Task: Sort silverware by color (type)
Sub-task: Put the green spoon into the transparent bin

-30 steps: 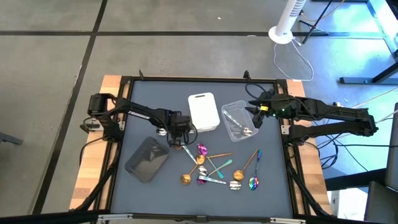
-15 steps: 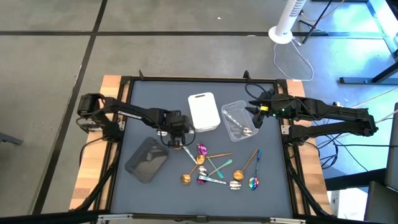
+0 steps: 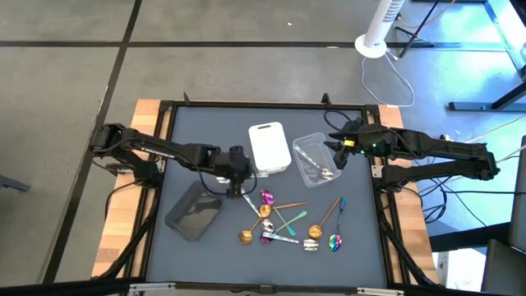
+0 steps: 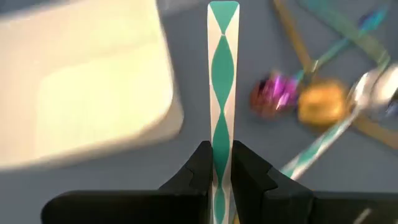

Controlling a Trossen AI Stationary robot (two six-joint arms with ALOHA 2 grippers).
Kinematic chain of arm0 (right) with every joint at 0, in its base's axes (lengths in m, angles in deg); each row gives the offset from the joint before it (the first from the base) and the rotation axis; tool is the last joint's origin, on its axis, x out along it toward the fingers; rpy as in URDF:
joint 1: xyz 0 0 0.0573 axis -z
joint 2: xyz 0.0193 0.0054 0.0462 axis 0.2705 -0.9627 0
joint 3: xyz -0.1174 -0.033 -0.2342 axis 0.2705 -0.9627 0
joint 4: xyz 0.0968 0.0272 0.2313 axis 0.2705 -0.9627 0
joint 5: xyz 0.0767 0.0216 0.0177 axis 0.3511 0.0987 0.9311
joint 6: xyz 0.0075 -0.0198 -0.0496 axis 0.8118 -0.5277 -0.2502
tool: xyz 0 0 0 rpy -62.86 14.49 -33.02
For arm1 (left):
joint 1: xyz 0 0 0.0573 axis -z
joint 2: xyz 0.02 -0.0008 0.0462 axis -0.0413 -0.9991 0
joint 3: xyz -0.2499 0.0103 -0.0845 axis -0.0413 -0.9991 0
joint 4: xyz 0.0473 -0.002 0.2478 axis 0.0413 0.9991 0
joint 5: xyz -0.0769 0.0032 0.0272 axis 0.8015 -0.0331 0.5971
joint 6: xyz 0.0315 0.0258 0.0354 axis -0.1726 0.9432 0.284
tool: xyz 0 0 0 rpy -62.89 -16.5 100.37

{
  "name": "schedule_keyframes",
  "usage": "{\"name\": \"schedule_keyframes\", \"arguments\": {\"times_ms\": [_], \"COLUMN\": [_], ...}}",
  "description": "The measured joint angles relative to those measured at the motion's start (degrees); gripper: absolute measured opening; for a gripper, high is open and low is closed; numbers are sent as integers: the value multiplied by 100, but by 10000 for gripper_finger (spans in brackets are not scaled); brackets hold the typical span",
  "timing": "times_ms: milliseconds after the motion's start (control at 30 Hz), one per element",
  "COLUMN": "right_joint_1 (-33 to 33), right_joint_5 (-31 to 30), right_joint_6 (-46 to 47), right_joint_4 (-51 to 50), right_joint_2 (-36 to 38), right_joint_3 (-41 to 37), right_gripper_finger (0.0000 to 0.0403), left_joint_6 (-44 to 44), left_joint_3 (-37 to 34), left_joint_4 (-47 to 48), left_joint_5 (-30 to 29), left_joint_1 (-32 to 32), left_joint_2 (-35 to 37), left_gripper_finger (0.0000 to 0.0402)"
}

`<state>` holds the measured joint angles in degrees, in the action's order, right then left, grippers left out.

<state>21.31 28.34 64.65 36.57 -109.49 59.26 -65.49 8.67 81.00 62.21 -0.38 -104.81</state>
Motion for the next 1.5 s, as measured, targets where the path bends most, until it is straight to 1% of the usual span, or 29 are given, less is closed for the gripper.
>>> {"name": "schedule_keyframes", "arguments": {"times_ms": [300,433,533,667,800,933,1033,1100,1167,1233,1500], "right_joint_1": [0,-1,1,-1,-1,-1,-1,-1,-1,-1,-1], "right_joint_5": [-1,0,0,0,34,281,296,295,295,297,303], "right_joint_6": [0,0,0,0,0,-15,-20,-20,-20,-22,-23], "right_joint_4": [8,10,12,12,12,12,12,12,12,10,16], "right_joint_2": [0,0,0,0,0,0,0,0,0,0,0], "right_joint_3": [0,0,0,0,0,0,0,0,0,0,0], "right_gripper_finger": [150,150,150,150,150,150,150,150,150,150,150], "left_joint_6": [-595,-911,-1055,-1057,-1058,-1064,-1070,-1072,-1068,-1054,-1142], "left_joint_3": [-2,-2,-2,-2,-2,-2,-1,89,297,586,1857], "left_joint_4": [-1151,-1763,-2322,-3496,-5035,-6669,-7974,-8524,-8737,-8753,-8748], "left_joint_5": [650,818,810,737,695,415,167,-77,-322,-507,-712], "left_joint_1": [34,34,34,34,30,30,28,30,27,12,-164], "left_joint_2": [41,41,37,-149,-546,-1127,-1649,-1999,-2336,-2654,-3760], "left_gripper_finger": [29,29,29,29,30,30,30,30,30,30,30]}}
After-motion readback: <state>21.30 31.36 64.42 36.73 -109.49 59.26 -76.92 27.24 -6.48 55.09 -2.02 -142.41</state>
